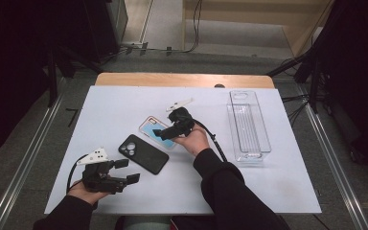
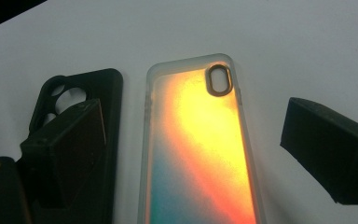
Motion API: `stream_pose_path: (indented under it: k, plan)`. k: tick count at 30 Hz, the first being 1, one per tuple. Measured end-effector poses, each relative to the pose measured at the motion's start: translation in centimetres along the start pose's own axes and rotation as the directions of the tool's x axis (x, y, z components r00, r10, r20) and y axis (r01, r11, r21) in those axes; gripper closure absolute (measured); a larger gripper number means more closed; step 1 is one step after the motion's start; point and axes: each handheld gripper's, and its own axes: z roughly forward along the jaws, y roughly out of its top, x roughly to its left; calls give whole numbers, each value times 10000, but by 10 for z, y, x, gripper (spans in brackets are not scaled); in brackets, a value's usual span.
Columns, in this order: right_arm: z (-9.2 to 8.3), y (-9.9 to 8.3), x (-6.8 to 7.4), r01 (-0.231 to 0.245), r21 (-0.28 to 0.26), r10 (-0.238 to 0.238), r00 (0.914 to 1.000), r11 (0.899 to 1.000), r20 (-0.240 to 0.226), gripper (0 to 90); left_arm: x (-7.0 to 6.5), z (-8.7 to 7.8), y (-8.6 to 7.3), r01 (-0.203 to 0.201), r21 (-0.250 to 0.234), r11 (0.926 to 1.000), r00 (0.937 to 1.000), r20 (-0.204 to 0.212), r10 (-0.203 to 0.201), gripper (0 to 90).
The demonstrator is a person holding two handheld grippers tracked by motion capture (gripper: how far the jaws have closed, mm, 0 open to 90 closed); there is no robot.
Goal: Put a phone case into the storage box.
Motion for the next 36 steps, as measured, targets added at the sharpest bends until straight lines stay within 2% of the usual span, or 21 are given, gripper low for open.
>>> stream_pose_path:
  k: [12,20,25,29,31,33,36]
  plan:
    - [14,-8,0,-210,328,207,9997,9992,102,48,0,0,0,-6,-13,10000,10000,20,6,213]
    - [25,-14,1,-144,551,135,9998,9984,161,48,0,0,0,14,-31,10000,10000,31,-14,213]
    - [31,-18,4,9,751,-27,9997,9972,232,48,0,0,0,19,-30,10000,10000,27,-19,213]
    - [32,-20,6,167,706,-198,9988,9974,438,52,0,0,0,17,-21,10000,10000,17,-17,213]
    - [33,-21,7,300,702,-341,9977,9971,585,78,0,0,0,24,-19,10000,10000,0,-24,213]
    - [31,-23,8,639,686,-700,9935,9956,901,137,0,0,0,19,-14,10000,10000,-10,-19,213]
    - [31,-23,8,682,637,-737,9934,9956,879,140,0,0,0,28,-17,10000,10000,-20,-28,213]
